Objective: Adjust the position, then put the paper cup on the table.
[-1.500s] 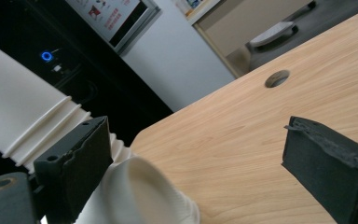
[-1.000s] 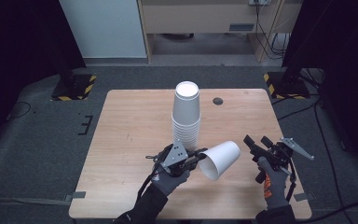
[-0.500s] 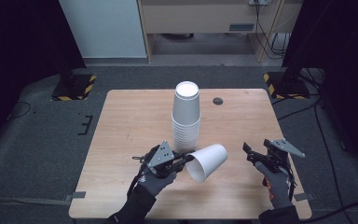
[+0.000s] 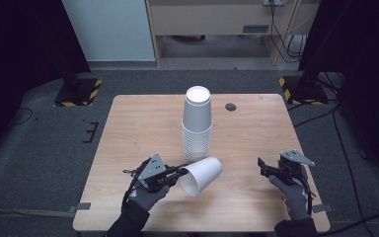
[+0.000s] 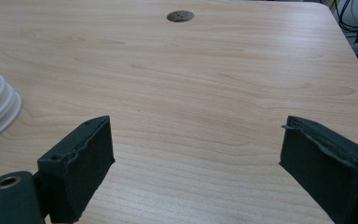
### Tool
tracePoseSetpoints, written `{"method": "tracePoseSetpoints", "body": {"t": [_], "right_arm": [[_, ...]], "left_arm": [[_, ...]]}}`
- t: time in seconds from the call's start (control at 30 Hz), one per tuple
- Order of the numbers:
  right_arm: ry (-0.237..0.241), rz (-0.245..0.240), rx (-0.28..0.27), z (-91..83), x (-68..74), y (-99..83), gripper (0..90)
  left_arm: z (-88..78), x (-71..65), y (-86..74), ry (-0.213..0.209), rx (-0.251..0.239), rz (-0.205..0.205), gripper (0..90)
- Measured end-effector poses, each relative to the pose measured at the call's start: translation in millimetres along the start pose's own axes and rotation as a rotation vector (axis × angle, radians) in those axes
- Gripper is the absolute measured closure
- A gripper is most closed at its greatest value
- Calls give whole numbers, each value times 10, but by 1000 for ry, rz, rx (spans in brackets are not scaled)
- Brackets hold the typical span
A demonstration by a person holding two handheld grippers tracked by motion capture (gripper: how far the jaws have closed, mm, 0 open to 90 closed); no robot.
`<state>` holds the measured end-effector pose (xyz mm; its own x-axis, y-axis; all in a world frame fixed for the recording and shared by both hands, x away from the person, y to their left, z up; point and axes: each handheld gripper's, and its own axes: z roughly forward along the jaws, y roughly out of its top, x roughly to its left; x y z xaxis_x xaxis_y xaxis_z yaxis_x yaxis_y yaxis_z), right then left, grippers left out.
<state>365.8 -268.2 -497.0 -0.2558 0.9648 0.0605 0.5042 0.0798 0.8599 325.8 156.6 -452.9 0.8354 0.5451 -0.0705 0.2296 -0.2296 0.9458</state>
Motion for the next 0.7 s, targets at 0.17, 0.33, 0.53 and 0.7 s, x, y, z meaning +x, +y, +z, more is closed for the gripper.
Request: {"method": "tracePoseSetpoints", "body": {"t": [0.17,0.33,0.53,0.7], "right_arm": [[0,-10,25,25,-5,-21,96],[-2,-22,40,38,-1,-29,96],[0,-15,38,30,-3,-29,96],[4,-14,37,25,-3,-26,96]], "left_arm": [[-145,95,-82,22,19,-20,859],[-253,149,-138,16,33,-41,859],[-355,187,-200,-12,70,-62,859],[-477,247,-231,14,72,-84,858]]}}
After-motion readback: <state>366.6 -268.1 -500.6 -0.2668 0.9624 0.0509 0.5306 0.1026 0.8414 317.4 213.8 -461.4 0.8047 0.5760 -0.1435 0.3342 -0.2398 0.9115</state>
